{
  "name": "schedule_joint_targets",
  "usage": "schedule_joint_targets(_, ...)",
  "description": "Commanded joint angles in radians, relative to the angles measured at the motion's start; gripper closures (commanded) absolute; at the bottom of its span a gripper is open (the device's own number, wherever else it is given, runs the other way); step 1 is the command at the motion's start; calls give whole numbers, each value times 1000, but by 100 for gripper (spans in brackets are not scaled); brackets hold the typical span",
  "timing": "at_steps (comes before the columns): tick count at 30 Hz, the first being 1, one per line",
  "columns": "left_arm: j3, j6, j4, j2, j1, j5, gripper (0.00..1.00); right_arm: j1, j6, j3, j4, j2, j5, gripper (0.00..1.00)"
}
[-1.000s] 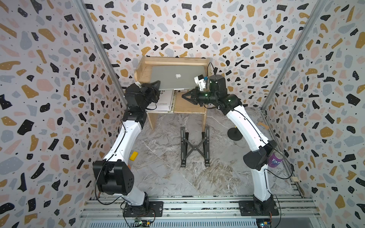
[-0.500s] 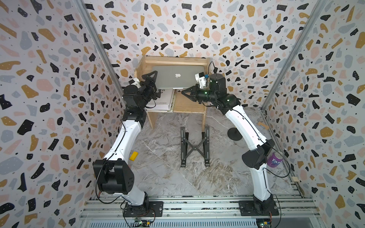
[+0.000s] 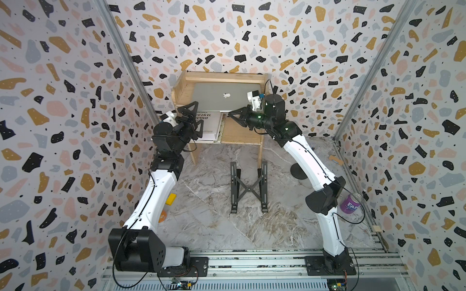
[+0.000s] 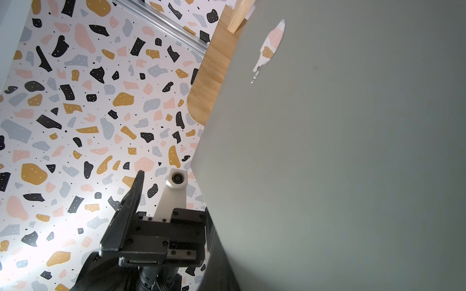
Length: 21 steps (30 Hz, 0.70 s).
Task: Close the laptop lid and set it aside
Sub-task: Place the laptop on the shelf.
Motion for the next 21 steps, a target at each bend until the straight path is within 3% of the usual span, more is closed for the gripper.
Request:
schedule_joint_targets(1,-36,23,36,-73,8,-14,0,-5,22,62,24,27,32,100)
schedule_joint_targets(7,-143,50,0,-186,9,-9,0,-5,11,74,46,35,12,100)
schedule_joint_targets(15,-218,203,-178,-324,8,3,0,15,-92,70,30,-14,-77,100)
schedule_joint_targets(17,-239,236,-215,-352,7,-4,0,19,-108,70,56,-30,-104,94)
schedule_joint_targets(21,-269,298,-281,-402,7,-4,0,25,-143,69,62,-69,-145,70)
